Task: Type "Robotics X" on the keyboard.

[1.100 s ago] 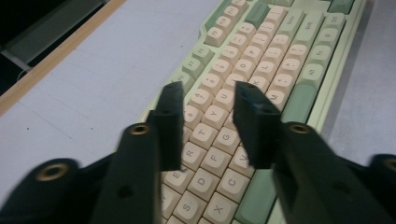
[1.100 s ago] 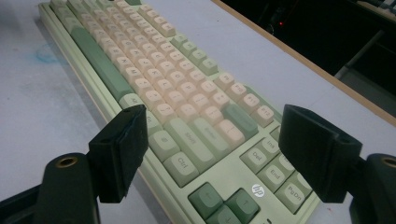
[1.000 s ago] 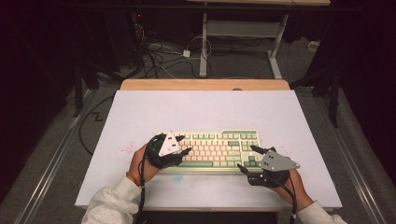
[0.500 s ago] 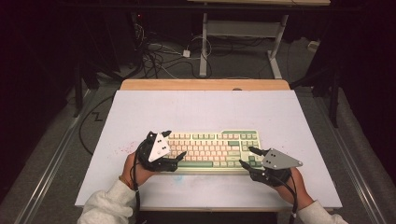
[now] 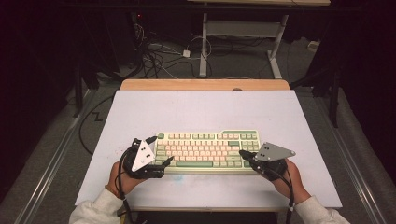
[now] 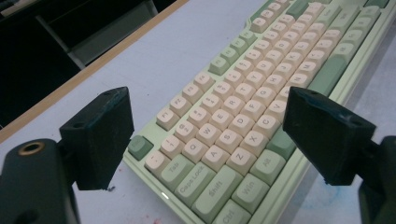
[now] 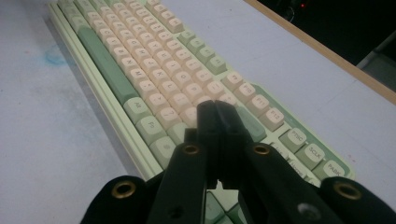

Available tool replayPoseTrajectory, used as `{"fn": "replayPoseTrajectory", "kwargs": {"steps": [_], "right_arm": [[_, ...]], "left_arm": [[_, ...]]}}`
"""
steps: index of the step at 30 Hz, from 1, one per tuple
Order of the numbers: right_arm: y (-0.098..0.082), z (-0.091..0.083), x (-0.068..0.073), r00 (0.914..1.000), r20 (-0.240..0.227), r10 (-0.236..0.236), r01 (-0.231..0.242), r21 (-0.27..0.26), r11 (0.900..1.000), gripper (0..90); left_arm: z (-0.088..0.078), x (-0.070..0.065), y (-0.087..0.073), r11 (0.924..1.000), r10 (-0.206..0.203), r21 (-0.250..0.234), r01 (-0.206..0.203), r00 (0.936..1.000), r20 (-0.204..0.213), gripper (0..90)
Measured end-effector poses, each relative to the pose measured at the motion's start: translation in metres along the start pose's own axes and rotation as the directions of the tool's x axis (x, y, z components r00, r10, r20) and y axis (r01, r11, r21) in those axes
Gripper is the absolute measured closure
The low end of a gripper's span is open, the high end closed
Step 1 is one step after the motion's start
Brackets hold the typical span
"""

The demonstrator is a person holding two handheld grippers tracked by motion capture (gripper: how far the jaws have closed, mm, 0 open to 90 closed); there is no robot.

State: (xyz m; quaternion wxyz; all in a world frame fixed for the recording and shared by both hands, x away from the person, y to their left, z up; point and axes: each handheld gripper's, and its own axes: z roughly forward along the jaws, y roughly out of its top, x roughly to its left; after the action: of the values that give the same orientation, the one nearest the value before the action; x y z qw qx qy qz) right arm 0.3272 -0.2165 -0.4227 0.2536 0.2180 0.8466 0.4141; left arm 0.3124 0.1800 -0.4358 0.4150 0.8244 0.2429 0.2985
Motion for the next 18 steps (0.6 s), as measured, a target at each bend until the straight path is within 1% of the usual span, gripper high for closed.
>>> {"fn": "replayPoseTrajectory", "kwargs": {"steps": [3,7,9,11,12,15,18], "right_arm": [[0.005,0.005,-0.001,1.0000,-0.006,-0.005,0.005,0.005,1.000,90.0],[0.012,0.015,-0.001,0.9999,-0.013,-0.010,0.010,0.014,1.000,90.0],[0.015,0.021,-0.002,0.9998,-0.020,-0.009,0.009,0.017,1.000,90.0],[0.019,0.028,-0.002,0.9996,-0.024,-0.013,0.014,0.028,1.000,90.0],[0.021,0.032,-0.002,0.9994,-0.028,-0.018,0.019,0.032,0.999,90.0],[0.027,0.043,0.000,0.9988,-0.038,-0.032,0.034,0.051,0.998,90.0],[0.032,0.057,0.002,0.9978,-0.048,-0.046,0.049,0.070,0.996,90.0]], "left_arm": [[-0.004,-0.001,-0.005,0.9999,-0.007,0.014,0.007,1.0000,0.006,15.8],[-0.011,-0.003,-0.011,0.9999,-0.007,0.009,0.007,0.9999,0.009,15.8],[-0.013,-0.004,-0.014,0.9999,-0.005,0.014,0.005,1.0000,0.008,15.8],[-0.014,-0.004,-0.017,0.9998,-0.012,0.014,0.012,0.9999,0.010,15.8],[-0.015,-0.004,-0.019,0.9997,-0.014,0.018,0.014,0.9998,0.011,15.8],[-0.013,-0.005,-0.025,0.9984,-0.003,0.056,0.002,1.0000,0.003,15.7],[-0.013,-0.005,-0.029,0.9979,-0.010,0.063,0.009,0.9999,0.009,15.8]]}}
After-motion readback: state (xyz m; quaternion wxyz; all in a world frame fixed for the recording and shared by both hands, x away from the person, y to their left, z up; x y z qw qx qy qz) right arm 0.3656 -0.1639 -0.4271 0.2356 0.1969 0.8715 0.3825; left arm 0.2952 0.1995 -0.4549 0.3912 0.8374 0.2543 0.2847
